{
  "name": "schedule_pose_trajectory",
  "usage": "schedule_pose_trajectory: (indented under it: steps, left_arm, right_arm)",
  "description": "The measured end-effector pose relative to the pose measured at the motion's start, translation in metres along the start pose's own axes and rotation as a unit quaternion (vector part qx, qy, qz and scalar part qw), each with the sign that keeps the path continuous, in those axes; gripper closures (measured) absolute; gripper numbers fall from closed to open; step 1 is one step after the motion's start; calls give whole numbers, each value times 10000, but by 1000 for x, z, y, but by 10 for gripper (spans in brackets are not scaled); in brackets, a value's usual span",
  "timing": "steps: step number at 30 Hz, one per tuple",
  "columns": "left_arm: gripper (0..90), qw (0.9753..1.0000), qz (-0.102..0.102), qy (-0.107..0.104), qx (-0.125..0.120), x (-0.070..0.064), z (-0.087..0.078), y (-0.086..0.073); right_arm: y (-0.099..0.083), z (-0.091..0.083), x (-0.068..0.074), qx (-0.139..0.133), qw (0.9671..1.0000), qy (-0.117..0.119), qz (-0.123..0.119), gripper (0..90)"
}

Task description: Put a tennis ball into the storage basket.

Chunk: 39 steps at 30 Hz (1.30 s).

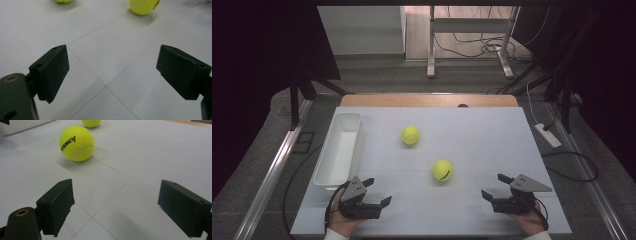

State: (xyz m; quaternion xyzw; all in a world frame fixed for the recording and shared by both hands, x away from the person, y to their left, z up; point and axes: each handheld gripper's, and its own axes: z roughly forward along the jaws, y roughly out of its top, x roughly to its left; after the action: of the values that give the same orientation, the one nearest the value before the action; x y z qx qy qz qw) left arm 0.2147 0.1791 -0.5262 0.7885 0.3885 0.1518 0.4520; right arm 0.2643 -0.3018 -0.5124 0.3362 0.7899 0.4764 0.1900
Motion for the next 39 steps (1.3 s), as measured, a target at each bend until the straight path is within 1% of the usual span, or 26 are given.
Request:
schedule_pose_trajectory:
  steps: [7, 11, 13, 16, 21, 24, 26, 28, 30, 34, 37, 39]
  left_arm:
    - [121, 10000, 18, 18, 15, -2, 2, 1]
    - [121, 10000, 17, 35, 33, -4, 3, 2]
    - [120, 10000, 39, 74, 11, -6, 2, 5]
    - [120, 10000, 4, 73, -51, -8, 1, 7]
    - [119, 9999, 22, 118, -45, -8, 2, 9]
    - [119, 9999, -26, 146, -80, -8, 1, 11]
    - [119, 9998, -45, 205, -74, -8, 1, 12]
    - [120, 9997, -86, 211, -88, -7, 0, 12]
    - [120, 9996, -71, 250, -73, -6, 1, 13]
    - [120, 9996, -136, 239, -92, -5, 1, 16]
    - [121, 9995, -139, 258, -144, -6, 0, 20]
    - [126, 9994, -186, 222, -172, -6, -1, 23]
  right_arm:
    - [0, 0, 0, -11, 10000, -15, 6, 129]
    - [1, 2, 0, 2, 10000, 28, -16, 130]
    - [1, 4, -1, 22, 10000, 61, -29, 130]
    - [0, 6, -2, 41, 10000, 86, -29, 131]
    - [0, 5, -2, 35, 9999, 113, -30, 133]
    - [0, 5, -2, 33, 9999, 122, -36, 134]
    - [0, 6, -1, 36, 9999, 136, -14, 134]
    - [-1, 6, -1, 46, 9999, 110, -32, 134]
    - [-1, 6, -3, 33, 9999, 122, 22, 136]
    - [-1, 7, -4, 24, 9999, 134, 23, 138]
    - [-1, 7, -3, -9, 9999, 144, 48, 140]
    - [0, 7, -3, 2, 9999, 122, 46, 141]
